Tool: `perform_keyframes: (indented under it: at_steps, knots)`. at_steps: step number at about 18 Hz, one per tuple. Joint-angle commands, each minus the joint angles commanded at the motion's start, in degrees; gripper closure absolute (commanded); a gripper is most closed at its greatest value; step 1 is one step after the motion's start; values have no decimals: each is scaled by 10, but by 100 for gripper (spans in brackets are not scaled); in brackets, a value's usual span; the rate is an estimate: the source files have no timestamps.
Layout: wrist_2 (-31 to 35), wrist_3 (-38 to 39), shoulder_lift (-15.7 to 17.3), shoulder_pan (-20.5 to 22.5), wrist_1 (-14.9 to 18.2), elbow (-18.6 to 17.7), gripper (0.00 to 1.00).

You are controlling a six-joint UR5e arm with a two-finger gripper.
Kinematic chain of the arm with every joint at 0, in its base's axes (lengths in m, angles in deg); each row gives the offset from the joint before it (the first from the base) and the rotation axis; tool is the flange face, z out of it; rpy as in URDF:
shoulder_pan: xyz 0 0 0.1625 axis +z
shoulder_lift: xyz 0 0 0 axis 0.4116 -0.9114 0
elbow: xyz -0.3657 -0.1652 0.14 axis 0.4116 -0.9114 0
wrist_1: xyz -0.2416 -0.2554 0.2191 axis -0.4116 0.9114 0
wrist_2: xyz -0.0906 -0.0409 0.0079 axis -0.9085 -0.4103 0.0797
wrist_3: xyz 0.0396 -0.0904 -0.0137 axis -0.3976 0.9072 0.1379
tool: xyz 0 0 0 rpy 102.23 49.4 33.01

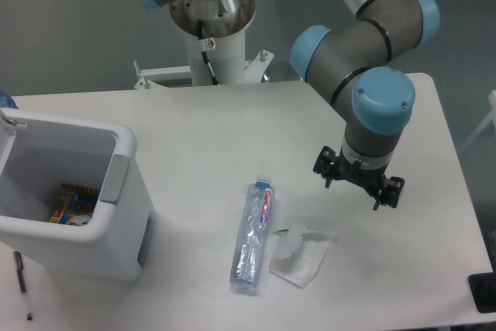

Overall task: Place the trash in the trash can
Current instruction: 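Move the gripper down over the crumpled white tissue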

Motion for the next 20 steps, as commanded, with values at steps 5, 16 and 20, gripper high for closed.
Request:
perform_keyframes:
  at_steps: [5, 16, 20]
  knots:
    - [-5, -6, -3, 1, -25, 3, 0]
    - [-50, 99, -40, -51, -258, -66, 0]
    - [-53, 95, -25, -76, -265, -116, 0]
